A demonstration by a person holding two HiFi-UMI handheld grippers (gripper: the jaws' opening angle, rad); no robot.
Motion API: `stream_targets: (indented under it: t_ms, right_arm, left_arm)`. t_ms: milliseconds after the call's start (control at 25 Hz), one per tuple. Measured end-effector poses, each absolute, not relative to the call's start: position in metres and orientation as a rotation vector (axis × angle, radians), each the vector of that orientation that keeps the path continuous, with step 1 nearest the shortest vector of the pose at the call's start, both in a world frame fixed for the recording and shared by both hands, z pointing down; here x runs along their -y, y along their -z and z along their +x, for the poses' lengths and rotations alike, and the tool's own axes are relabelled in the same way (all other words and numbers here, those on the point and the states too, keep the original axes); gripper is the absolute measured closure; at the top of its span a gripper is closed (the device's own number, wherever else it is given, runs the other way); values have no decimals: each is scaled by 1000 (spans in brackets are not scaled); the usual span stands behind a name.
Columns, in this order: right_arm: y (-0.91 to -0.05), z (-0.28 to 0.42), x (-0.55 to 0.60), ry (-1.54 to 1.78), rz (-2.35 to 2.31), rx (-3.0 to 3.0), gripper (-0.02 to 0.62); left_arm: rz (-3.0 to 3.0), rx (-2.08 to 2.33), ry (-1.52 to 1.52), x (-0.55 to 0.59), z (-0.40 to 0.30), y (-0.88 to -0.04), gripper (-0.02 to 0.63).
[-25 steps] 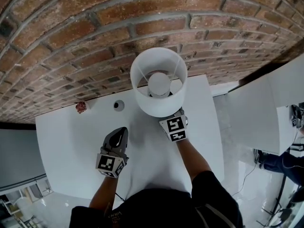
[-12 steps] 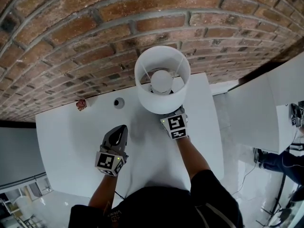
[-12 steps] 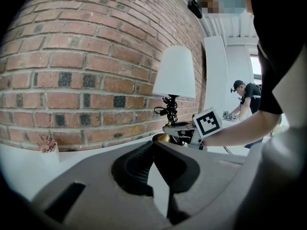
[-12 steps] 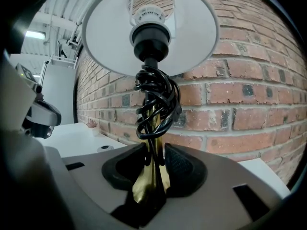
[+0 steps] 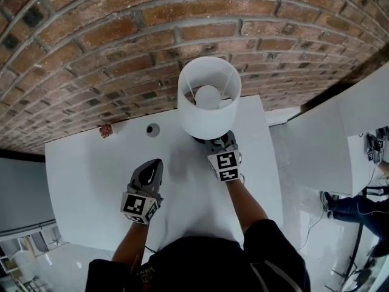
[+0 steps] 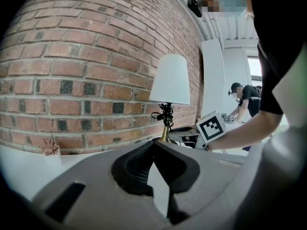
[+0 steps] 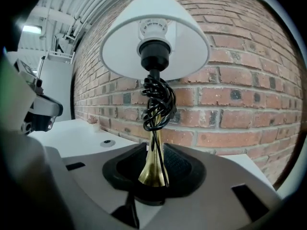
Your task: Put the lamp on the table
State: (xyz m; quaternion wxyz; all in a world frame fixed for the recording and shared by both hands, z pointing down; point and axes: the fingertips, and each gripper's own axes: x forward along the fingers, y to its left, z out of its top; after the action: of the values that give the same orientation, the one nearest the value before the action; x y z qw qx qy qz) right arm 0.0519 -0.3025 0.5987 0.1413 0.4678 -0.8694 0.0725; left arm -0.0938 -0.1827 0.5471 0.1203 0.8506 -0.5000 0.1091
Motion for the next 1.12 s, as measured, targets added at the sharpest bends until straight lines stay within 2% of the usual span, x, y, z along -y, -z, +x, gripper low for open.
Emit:
stream_targets:
  t_ms: [360, 640, 1120]
  right_arm:
    - [-581, 70, 255, -193, 1426, 2474, 513]
    - [-550, 81, 205, -158, 1484, 2469, 593]
    - [-500, 65, 93, -245, 1504, 2574, 595]
  left_arm:
    - [2524, 1433, -284, 154, -90, -533, 603]
    - [2578, 1391, -245, 122, -84, -514, 603]
    - [2651, 1312, -175, 58, -74, -483, 601]
